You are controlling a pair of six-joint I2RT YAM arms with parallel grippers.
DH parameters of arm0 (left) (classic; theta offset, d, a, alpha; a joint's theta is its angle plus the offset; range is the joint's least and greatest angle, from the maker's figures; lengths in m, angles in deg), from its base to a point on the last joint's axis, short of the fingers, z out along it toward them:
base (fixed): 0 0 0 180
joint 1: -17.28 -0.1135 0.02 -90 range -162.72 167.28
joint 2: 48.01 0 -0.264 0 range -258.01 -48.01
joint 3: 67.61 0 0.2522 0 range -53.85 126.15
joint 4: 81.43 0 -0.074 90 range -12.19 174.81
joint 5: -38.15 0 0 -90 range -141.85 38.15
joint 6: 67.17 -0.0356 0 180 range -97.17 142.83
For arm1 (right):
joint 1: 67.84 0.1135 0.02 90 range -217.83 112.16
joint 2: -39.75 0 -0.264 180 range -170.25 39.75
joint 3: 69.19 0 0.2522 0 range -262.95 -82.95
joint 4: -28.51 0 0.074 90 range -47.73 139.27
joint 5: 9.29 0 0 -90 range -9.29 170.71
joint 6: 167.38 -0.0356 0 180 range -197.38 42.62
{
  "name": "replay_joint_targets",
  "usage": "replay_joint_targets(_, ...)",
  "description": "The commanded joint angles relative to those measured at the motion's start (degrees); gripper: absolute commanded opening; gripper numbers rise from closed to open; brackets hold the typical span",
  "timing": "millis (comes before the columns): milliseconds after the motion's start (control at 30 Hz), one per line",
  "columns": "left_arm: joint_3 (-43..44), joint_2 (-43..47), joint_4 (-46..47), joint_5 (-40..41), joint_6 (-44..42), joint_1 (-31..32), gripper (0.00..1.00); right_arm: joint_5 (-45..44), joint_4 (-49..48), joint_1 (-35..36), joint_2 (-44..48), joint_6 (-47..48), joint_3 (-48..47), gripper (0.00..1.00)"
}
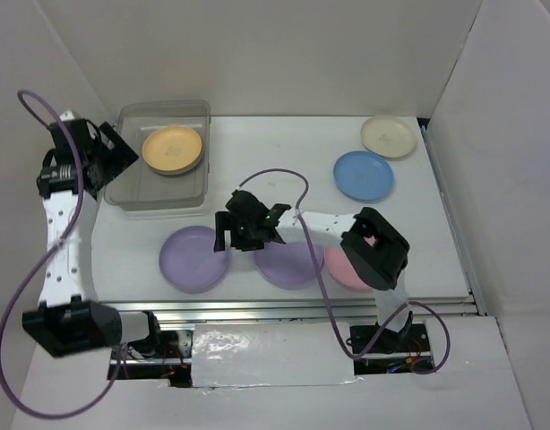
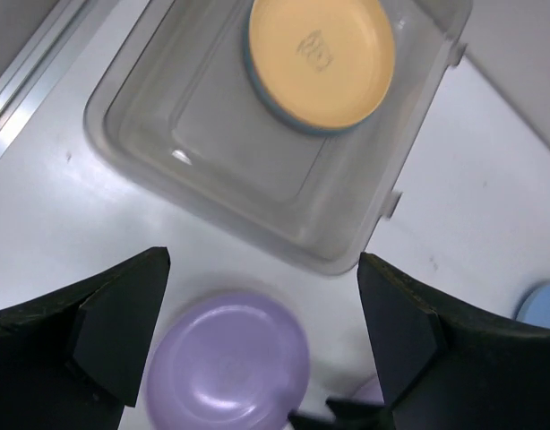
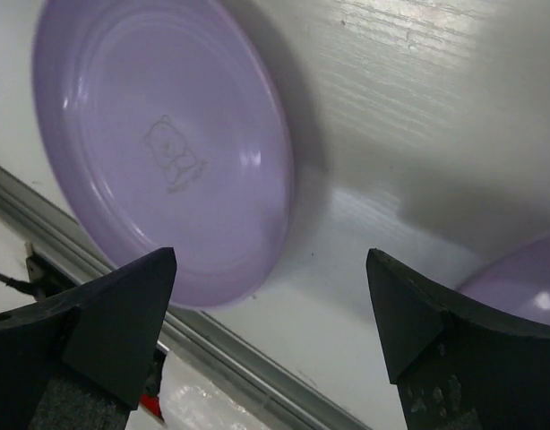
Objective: Place the plates into the plastic bin on the countertop
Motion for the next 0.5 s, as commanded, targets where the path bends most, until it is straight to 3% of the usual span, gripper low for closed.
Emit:
replay_joint_targets(0,-11.86,10.52,2.32,0.27,-3.34,-0.15,0.99,-2.85,-1.58,0.12,-4.24,-2.57,-5.0,0.93)
replay_joint_targets(67,-16.28,15.65,4.52,1.14,-4.04,0.81,0.99,-2.32,-1.05,-0.05,-6.53,-3.01,-6.32,0.9)
replay_joint_targets(133,-19.98,21.02,4.87,4.49,-3.96,1.6,0.99,-1.8,-1.13,-0.32,-8.82,-3.45,-7.38,0.81)
replay_joint_targets(167,-21.99,23.91,4.79,4.49,-3.87,1.61,0.99,-0.84,-1.22,-0.49,-9.61,-3.89,-8.08,0.7)
replay_joint_targets(333,-24.3,28.07,2.86,1.15,-5.36,1.7,0.99,0.4,-0.07,0.03,-13.23,-5.38,-10.46,0.44)
replay_joint_targets(400,-24.56,29.12,0.93,1.41,-6.24,1.7,0.99,-0.38,-1.48,0.65,-11.4,-6.26,-8.09,0.14)
replay_joint_targets(467,-25.35,30.87,0.4,0.72,-6.33,2.14,0.99,-1.7,-0.79,1.09,-8.85,-7.32,-6.95,0.0)
